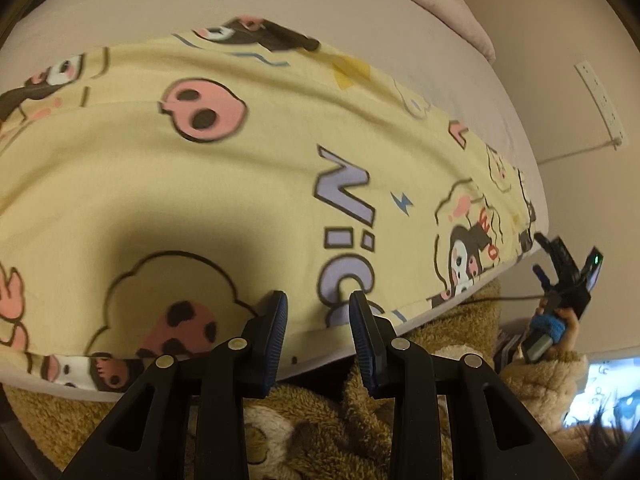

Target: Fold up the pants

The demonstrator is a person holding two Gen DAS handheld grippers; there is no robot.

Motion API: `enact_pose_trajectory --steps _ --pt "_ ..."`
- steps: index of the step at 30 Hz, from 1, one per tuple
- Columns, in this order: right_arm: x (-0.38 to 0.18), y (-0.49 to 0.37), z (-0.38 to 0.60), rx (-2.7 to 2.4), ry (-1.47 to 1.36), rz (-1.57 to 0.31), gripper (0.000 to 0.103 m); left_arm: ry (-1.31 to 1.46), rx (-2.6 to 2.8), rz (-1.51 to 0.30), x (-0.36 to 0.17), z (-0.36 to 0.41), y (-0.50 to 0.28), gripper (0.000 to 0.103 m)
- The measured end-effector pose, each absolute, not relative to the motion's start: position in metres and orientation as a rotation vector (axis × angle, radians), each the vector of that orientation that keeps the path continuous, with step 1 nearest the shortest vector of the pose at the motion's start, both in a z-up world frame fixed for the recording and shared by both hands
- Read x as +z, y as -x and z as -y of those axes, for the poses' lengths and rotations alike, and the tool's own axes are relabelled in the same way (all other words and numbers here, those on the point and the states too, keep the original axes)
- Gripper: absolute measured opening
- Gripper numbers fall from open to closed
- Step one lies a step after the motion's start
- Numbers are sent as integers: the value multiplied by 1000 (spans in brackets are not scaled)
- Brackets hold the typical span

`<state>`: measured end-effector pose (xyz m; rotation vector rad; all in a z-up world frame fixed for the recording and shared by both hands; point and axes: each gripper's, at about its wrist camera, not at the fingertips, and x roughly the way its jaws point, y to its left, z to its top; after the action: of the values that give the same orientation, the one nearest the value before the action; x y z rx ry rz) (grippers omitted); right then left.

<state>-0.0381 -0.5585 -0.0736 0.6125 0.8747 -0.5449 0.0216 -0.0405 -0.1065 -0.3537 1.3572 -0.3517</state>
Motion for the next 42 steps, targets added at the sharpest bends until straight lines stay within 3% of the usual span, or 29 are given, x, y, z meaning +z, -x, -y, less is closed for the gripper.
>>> enact_pose_trajectory --steps 3,5,9,10,11,12,14,18,21,24,28,30,38,39,40,42 --pt "-82 44 566 -441 -731 -854 79 380 -318 -1319 -100 30 -25 33" --pt "-85 39 565 -396 -765 -839 66 397 -299 -1296 -97 24 -28 33" --pt "-87 27 556 -380 -749 -825 56 445 -276 -1270 -96 13 -32 33" --pt "-86 23 552 -395 -733 -820 48 455 -279 -1264 -96 10 -32 33" --pt "-84 19 552 -409 -709 -817 26 467 -285 -1255 -96 9 -33 35" --pt "-80 15 553 -375 -725 -805 15 475 -291 -1247 -96 7 -33 37" --pt "-65 8 548 -338 -742 -757 14 503 -305 -1222 -94 3 -34 50" --pt "-10 -13 493 -88 -638 -651 14 558 -322 -1192 -92 -4 -39 53" --pt "18 -22 411 241 -534 -682 14 625 -350 -1161 -93 -6 -44 54" --pt "5 -20 318 579 -446 -826 14 690 -378 -1162 -103 -7 -53 55" --pt "-63 -7 227 695 -296 -1063 16 708 -375 -1215 -119 1 -67 55" --pt "-60 4 223 685 -244 -966 17 680 -392 -1200 -115 8 -71 55" --pt "-58 30 228 703 -254 -951 16 623 -522 -1258 -116 57 -101 55" --pt "-54 20 228 704 -235 -944 16 611 -507 -1249 -114 59 -104 39" --pt "-49 22 224 706 -203 -931 16 584 -491 -1241 -111 61 -106 9" --pt "-39 26 221 698 -167 -904 16 529 -475 -1189 -96 59 -105 5"
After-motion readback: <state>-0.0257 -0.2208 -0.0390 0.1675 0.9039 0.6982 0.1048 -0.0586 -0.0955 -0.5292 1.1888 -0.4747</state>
